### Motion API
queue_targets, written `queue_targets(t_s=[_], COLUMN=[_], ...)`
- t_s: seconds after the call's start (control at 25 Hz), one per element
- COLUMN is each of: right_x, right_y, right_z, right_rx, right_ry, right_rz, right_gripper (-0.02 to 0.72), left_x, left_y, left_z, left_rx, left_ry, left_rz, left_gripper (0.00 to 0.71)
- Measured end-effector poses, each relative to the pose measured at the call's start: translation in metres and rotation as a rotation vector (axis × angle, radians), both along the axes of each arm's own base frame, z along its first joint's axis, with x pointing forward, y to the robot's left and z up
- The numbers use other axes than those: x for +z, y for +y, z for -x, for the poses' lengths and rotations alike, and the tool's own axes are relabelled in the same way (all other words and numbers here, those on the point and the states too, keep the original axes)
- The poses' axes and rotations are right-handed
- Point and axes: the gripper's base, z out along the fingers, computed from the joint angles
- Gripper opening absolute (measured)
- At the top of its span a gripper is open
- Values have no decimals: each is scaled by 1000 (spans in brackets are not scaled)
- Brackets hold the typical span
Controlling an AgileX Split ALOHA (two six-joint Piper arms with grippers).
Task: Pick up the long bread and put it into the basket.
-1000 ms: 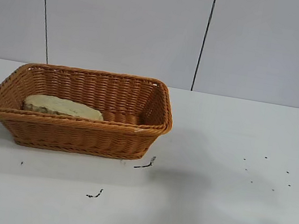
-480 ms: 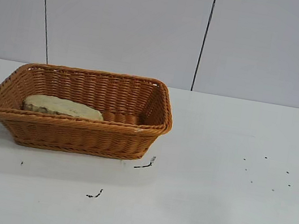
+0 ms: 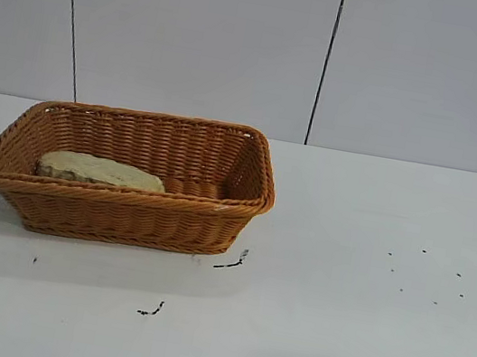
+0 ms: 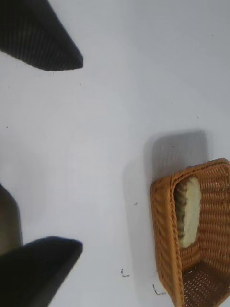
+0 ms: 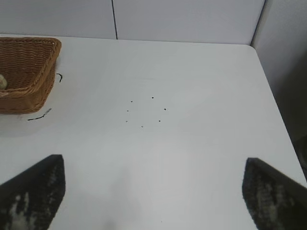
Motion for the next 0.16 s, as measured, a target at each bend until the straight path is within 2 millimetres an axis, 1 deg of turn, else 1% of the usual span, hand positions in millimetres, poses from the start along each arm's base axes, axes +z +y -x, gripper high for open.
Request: queue_targets(t_s=[0.16], right_x=[0], right_y=[0], right_z=[0], right_rx=[0], right_ry=[0], right_rz=[0], right_gripper=[689], left_x=[0], left_y=[0], left_z=[0], left_rx=[0], left_ry=[0], left_rz=[0], left_gripper=[692])
